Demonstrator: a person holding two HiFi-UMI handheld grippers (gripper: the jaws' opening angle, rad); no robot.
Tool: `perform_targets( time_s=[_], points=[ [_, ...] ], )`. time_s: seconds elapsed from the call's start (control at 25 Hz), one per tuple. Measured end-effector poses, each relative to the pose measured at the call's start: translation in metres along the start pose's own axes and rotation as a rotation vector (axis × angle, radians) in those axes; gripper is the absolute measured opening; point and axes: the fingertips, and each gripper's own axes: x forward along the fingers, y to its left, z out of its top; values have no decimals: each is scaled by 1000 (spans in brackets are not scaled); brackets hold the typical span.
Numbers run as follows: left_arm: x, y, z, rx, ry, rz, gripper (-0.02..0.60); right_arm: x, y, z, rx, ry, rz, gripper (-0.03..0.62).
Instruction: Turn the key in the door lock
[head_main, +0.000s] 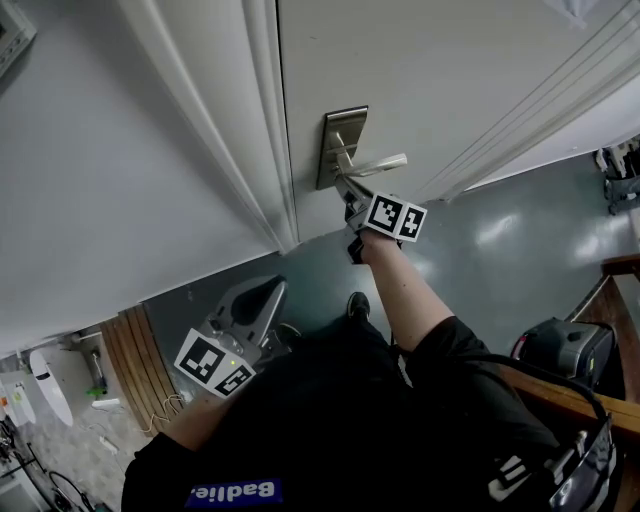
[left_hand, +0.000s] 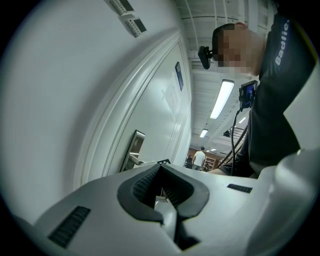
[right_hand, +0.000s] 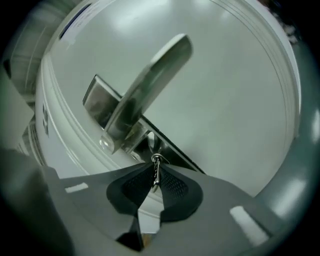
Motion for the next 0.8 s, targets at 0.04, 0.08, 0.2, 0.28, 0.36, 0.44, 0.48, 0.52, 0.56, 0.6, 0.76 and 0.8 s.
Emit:
perform_targets(
  time_s=[0.04, 0.08, 0.2, 0.28, 0.36, 0.44, 0.48, 0.52, 0.56, 0.6, 0.76, 0.8],
  points=[
    [1, 0, 0, -1, -1, 0, -6, 0, 0, -1, -75, 12, -26, 32],
    [1, 0, 0, -1, -4, 1, -8, 0, 0, -2, -154, 24, -55, 38],
    [3, 0, -1, -2, -13, 2, -6, 1, 0, -4, -379, 57, -135, 55],
    [3, 0, -1, -2, -16, 2, -6, 1, 2, -5, -511, 77, -187, 61],
    [2, 1, -2, -8, -20, 0, -6, 2, 3, -5, -654, 97, -243, 49],
    [1, 2, -2, -14, -27, 0, -6, 3, 4, -5, -754, 109, -279, 23],
    [0, 4, -2, -16, -29, 3, -6, 3, 4, -5, -776, 112, -286, 25],
    [0, 5, -2, -18, -30, 6, -6, 4, 4, -5, -793, 115, -293, 25],
    [-1, 6, -2, -19, -31, 8, -6, 4, 4, -5, -814, 119, -303, 25],
    [-2, 7, -2, -21, -33, 10, -6, 4, 4, -5, -838, 124, -314, 25],
    [-5, 8, -1, -15, -40, 12, -6, 5, 5, -7, -941, 147, -354, 28],
    [-6, 7, 0, -13, -41, 13, -6, 5, 5, -7, -979, 156, -368, 29]
  ],
)
